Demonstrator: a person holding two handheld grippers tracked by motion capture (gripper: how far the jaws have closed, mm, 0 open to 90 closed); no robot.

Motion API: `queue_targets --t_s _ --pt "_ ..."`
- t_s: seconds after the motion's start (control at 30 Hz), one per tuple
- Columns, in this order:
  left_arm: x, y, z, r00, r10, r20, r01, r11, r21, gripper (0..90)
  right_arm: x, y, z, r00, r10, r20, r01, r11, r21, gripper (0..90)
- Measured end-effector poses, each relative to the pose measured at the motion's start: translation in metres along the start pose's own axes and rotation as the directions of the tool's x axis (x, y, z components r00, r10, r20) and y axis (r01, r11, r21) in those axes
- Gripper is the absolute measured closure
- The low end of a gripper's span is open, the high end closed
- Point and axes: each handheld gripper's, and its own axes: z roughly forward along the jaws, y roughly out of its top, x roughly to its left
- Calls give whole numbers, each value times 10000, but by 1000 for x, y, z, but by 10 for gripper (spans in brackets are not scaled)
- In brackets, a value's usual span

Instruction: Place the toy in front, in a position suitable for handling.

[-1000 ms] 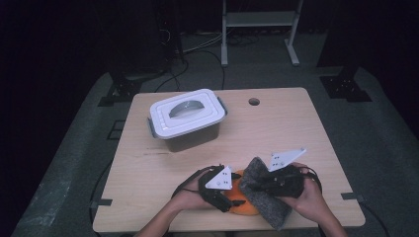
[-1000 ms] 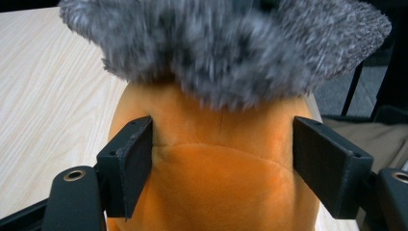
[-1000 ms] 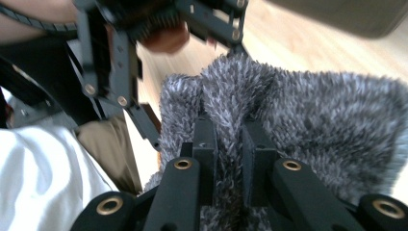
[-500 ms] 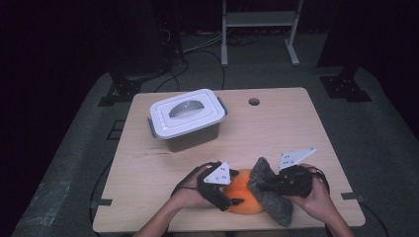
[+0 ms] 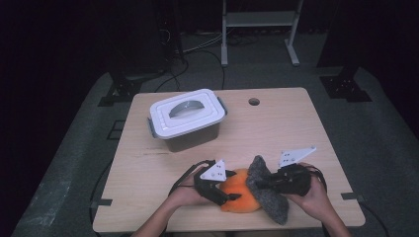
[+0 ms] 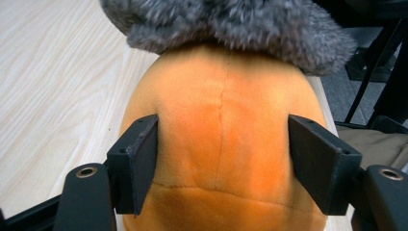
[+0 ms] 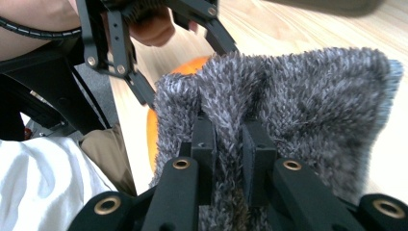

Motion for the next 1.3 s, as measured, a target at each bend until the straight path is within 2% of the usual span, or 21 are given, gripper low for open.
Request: queue_targets --t_s 0.13,0.23,0.43,0.6,0.7,0.8,0.87,0.97,1.07,1.13,1.23,1.3 --pt "3 -5 -3 9997 -211 78 212 9997 -72 298 -9 -9 -4 9990 432 -89 -431 9991 27 771" --pt "3 -7 -5 9998 -199 77 200 9998 -86 298 -16 -15 -5 9968 761 -262 -760 9971 49 770" --pt "2 -10 -9 9998 -193 100 194 9998 -69 296 -20 -20 -5 9943 998 -373 -993 9950 137 770" --pt "3 -12 -11 9996 -265 128 266 9996 -85 294 -22 -22 -8 9943 1062 -121 -1059 9940 270 770" --pt "3 -14 -12 9995 -262 185 264 9996 -97 292 -19 -17 -12 9952 971 -74 -971 9952 -87 771" --pt "3 -14 -12 9995 -228 196 230 9997 -73 292 -14 -13 -12 9961 843 -267 -850 9960 -271 771" --pt "3 -14 -12 9995 -248 196 249 9997 -88 290 -13 -13 -8 9965 781 -282 -782 9969 -31 770" --pt "2 -14 -11 9995 -265 154 267 9996 -113 281 -19 -18 -5 9942 995 -407 -985 9948 253 765" --pt "2 -13 -11 9996 -256 149 257 9996 -83 278 -23 -23 -8 9932 1161 -88 -1153 9913 639 765" --pt "2 -13 -11 9995 -267 178 268 9996 -84 277 -23 -22 -12 9937 1121 30 -1122 9923 517 767" --pt "2 -13 -10 9995 -260 192 261 9996 -85 276 -17 -12 -19 9953 942 -240 -948 9952 -224 768" --pt "1 -11 -9 9996 -253 160 253 9997 -25 271 -13 -6 -19 9962 804 -339 -821 9954 -500 768"
